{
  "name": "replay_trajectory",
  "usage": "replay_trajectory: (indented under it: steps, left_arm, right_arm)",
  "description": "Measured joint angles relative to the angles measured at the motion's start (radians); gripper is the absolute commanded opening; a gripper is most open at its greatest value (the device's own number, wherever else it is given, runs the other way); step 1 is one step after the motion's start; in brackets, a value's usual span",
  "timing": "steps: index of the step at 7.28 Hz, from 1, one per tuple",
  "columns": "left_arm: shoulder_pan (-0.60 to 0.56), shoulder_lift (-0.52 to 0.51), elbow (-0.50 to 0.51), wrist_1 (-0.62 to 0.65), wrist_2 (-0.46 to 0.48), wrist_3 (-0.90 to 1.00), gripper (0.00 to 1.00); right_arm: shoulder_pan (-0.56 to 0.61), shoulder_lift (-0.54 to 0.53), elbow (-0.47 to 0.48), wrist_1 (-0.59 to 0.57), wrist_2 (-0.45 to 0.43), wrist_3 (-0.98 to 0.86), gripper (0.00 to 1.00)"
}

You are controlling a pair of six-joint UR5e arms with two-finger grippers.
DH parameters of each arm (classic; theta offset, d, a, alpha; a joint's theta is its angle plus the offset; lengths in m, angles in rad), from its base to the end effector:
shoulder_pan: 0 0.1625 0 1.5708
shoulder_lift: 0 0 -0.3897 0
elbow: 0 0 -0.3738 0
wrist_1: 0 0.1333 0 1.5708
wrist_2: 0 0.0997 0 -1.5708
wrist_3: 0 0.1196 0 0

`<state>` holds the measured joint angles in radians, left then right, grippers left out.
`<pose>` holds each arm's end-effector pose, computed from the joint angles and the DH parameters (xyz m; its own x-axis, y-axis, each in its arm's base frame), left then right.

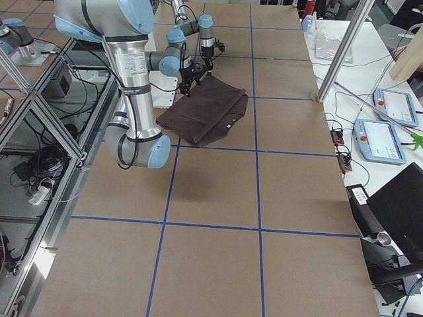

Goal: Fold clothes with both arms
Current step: 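Swing the left gripper farther from the robot, rotating the shirt square while right holds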

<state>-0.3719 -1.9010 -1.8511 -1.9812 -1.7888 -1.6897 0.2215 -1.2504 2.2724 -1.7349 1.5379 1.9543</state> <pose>0.5053 -0.3124 0.2929 0.4617 -0.3044 -0.8332 0.2395 0.9472 -0.2134 -0.4316 -0.2379 0.2162 0.5005 0.4960 0.7096 -0.4649 0.8454 -0.2631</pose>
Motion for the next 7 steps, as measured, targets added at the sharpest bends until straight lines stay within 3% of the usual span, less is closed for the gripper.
replay_trajectory:
  steps: [3,5,7]
  left_arm:
    - [-0.1,-0.048,0.06,0.005,0.018,0.149,0.0]
    - [-0.251,-0.218,0.264,-0.014,0.021,0.221,0.0]
    - [-0.357,-0.403,0.573,-0.155,0.022,0.251,0.0]
  right_arm:
    - [0.009,0.013,-0.006,-0.001,-0.01,0.008,1.0]
    - [0.02,0.022,-0.008,-0.005,-0.024,0.012,1.0]
    - [0.024,0.016,-0.009,-0.007,-0.027,0.013,1.0]
